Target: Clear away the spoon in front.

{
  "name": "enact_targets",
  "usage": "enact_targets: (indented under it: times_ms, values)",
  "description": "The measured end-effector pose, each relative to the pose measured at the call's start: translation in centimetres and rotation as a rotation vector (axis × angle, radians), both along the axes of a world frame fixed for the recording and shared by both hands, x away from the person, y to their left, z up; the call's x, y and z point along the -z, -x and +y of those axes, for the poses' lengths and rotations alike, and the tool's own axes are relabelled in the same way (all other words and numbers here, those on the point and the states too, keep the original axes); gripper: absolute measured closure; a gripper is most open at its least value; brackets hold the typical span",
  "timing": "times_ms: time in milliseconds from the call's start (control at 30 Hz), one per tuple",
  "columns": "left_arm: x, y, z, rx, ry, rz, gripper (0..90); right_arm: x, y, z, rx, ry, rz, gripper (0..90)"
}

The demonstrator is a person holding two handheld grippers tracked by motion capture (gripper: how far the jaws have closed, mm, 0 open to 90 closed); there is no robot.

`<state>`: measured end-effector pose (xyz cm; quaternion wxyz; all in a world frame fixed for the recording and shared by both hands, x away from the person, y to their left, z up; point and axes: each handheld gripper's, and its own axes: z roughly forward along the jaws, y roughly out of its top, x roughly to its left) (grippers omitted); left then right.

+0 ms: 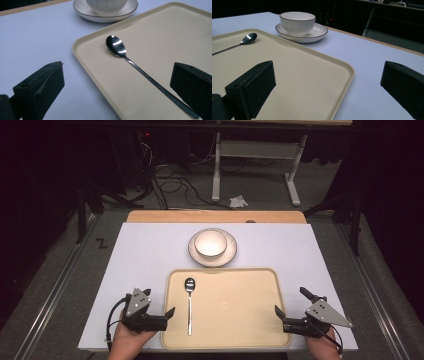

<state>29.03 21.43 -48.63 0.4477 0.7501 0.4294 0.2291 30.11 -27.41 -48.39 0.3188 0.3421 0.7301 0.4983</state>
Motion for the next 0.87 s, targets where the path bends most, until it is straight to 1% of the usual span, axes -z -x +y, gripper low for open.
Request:
enact_targets:
  times_ms: [33, 133, 200, 233, 300, 400, 500, 533, 667, 867]
  values:
    - [-0.1, 0.0, 0.7, -0.017, 0.023, -0.004, 0.1, 0.0, 0.0, 0.0, 0.003, -0.004, 0.003, 0.4]
    - [-0.5, 0.1, 2.6, -0.052, 0.054, -0.007, 0.1, -0.2, 0.1, -0.2, 0.008, -0.007, -0.008, 0.5]
    - [-0.5, 0.2, 3.4, -0.063, 0.058, -0.002, 0.1, -0.3, 0.1, -0.3, 0.012, -0.004, -0.016, 0.4]
    - [-0.4, 0.3, 3.7, -0.069, 0.059, 0.001, 0.1, -0.3, 0.1, -0.3, 0.013, -0.012, -0.012, 0.4]
    - [-0.3, 0.4, 4.1, -0.075, 0.057, 0.009, 0.2, -0.2, 0.1, -0.3, 0.019, -0.005, -0.011, 0.5]
    - [-0.3, 0.3, 4.0, -0.073, 0.055, 0.010, 0.2, -0.2, 0.0, -0.3, 0.012, 0.001, -0.011, 0.4]
    - [-0.2, 0.4, 3.5, -0.063, 0.034, 0.007, 0.2, -0.2, 0.0, -0.3, 0.012, 0.001, -0.015, 0.5]
    - [-0.2, 0.4, 3.4, -0.057, 0.029, 0.009, 0.2, -0.2, 0.1, -0.3, 0.013, -0.005, -0.013, 0.4]
    - [-0.2, 0.5, 3.3, -0.059, 0.029, 0.010, 0.3, -0.3, 0.1, -0.4, 0.012, -0.005, -0.016, 0.4]
    - [-0.1, 0.5, 3.6, -0.068, 0.035, 0.014, 0.6, -0.3, 0.1, -0.4, 0.009, -0.005, -0.015, 0.5]
